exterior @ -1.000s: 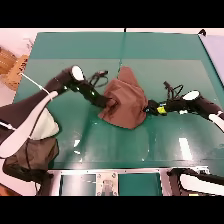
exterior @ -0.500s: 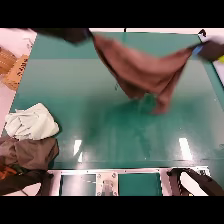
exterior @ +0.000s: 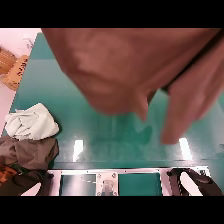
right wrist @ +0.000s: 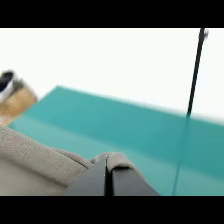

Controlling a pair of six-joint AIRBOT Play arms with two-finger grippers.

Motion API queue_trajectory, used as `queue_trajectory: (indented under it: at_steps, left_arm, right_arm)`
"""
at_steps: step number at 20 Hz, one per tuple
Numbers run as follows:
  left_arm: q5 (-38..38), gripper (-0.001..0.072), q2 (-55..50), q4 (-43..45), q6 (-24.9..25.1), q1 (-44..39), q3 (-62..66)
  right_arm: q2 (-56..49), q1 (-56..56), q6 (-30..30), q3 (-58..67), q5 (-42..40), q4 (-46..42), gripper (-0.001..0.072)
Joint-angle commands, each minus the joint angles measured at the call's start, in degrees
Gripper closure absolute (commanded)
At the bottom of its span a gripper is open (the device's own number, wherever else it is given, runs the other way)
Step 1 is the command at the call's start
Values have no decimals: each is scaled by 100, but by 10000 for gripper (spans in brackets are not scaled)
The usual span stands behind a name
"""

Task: Fold the shirts.

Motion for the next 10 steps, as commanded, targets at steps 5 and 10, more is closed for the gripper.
queue_trajectory:
  at_steps: [5,10]
  left_arm:
    - [796,691,-938,238,-44,4,-3215]
    - [1604,691,-2736,216,157,7,-3797]
  right_arm:
    - [-935,1163,-634,-3587,-1062,131,696]
    - [-2785,2000,-730,-4232,-2402,205,696]
